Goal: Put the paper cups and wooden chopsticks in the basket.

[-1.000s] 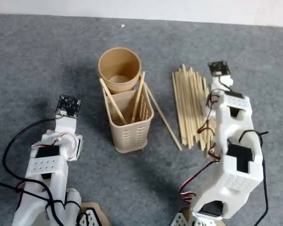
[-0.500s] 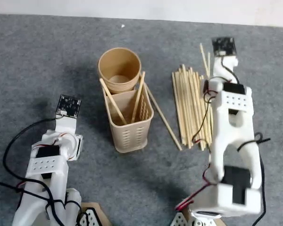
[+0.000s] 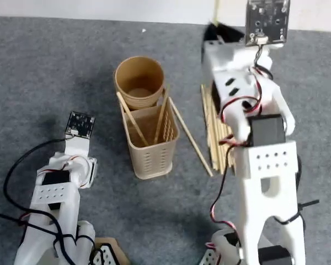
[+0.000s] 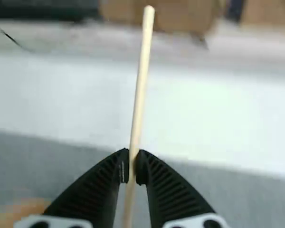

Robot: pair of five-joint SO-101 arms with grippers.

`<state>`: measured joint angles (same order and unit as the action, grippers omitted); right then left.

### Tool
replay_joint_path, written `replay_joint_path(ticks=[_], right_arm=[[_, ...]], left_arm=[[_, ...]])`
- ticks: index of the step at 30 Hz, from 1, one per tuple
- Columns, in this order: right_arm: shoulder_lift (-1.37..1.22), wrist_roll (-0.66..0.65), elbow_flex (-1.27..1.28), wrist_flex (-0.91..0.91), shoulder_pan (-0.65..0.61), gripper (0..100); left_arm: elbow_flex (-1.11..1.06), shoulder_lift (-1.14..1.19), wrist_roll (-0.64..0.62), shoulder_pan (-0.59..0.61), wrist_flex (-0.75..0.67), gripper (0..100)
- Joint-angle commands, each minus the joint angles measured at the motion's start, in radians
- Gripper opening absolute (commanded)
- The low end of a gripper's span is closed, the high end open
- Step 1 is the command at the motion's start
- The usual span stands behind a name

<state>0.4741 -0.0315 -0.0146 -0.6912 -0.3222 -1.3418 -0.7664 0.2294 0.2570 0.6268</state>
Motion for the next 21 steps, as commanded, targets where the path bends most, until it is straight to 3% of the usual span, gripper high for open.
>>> replay_joint_path(ticks=[1, 5, 9, 17, 21], right_arm=[[0.030, 0.011, -0.150, 0.016, -0.097, 0.4], [0.054, 0.080, -0.173, -0.018, -0.171, 0.4], [0.124, 0.101, -0.022, -0.024, -0.217, 0.5], [0.328, 0.041, 0.590, 0.340, -0.245, 0.5], [0.378, 0.032, 0.773, 0.392, -0.243, 3.2]], left_arm=[[0.001, -0.010, -0.003, -0.012, -0.044, 18], [0.001, -0.010, -0.003, -0.012, -0.048, 18], [-0.007, -0.010, -0.003, -0.012, -0.048, 18], [-0.013, -0.010, -0.003, -0.012, -0.049, 18], [-0.012, -0.010, -0.003, -0.012, -0.049, 18]])
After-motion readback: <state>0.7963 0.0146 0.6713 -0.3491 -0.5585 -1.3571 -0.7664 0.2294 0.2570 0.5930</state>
